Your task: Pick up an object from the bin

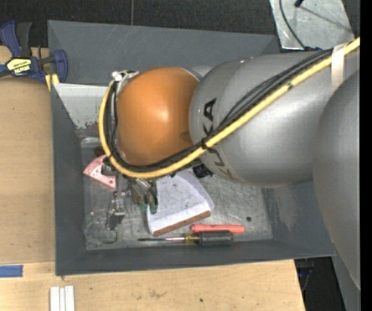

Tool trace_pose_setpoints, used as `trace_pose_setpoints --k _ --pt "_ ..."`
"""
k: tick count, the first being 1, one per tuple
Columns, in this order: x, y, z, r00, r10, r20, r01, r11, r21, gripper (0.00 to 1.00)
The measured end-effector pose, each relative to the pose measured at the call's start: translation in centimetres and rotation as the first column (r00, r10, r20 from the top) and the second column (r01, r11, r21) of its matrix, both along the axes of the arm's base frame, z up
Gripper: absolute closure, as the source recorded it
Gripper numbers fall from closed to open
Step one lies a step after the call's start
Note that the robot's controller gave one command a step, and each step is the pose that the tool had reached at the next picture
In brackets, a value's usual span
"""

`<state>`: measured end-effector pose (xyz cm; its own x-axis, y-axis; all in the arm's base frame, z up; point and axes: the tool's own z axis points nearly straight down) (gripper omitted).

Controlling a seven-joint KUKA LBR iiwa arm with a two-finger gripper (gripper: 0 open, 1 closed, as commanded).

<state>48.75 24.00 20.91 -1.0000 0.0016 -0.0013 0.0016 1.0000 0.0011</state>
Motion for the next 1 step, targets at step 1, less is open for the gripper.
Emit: trace_pose_setpoints --k 1 --pt "0.00 -0.01 0.00 1.000 -0.001 0.000 0.001 1.000 0.000 1.00"
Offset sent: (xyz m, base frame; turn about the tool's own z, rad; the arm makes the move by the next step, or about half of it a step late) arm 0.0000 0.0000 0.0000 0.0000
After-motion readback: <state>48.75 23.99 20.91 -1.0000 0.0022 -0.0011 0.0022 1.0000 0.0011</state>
